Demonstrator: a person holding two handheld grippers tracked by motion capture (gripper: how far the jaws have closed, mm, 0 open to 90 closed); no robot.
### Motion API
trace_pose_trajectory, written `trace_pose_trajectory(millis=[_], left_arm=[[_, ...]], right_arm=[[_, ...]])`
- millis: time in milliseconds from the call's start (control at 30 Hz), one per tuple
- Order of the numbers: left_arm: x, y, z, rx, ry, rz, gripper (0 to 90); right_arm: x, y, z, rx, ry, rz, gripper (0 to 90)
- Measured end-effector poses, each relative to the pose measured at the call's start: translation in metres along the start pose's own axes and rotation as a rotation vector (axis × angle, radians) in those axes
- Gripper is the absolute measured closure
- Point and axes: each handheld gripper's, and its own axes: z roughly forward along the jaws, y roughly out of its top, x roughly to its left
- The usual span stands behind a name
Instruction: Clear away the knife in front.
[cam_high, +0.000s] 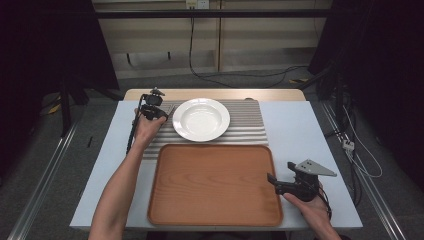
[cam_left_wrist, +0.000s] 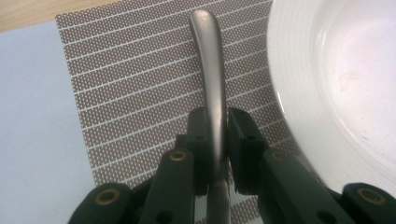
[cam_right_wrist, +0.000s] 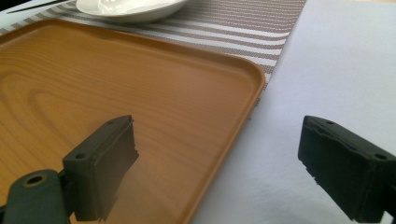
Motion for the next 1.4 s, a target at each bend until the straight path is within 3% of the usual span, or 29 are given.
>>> trace_pose_trajectory(millis=[300,800,1133,1400], left_arm=[[-0.001,-0.003,-0.019,-0.025,0.004,0.036,80.1],[-0.009,-0.012,-0.056,-0.086,-0.027,0.066,80.1],[-0.026,-0.028,-0.076,-0.126,-0.052,0.082,80.1],[-0.047,-0.043,-0.09,-0.15,-0.083,0.125,80.0]], right_arm=[[0.0,0.0,-0.001,-0.002,-0.002,-0.004,10.8],[0.001,0.0,-0.003,-0.01,-0.008,-0.006,10.8],[0.002,0.001,-0.002,-0.008,-0.006,-0.007,10.8],[0.002,0.001,-0.003,-0.008,-0.009,-0.007,10.8]])
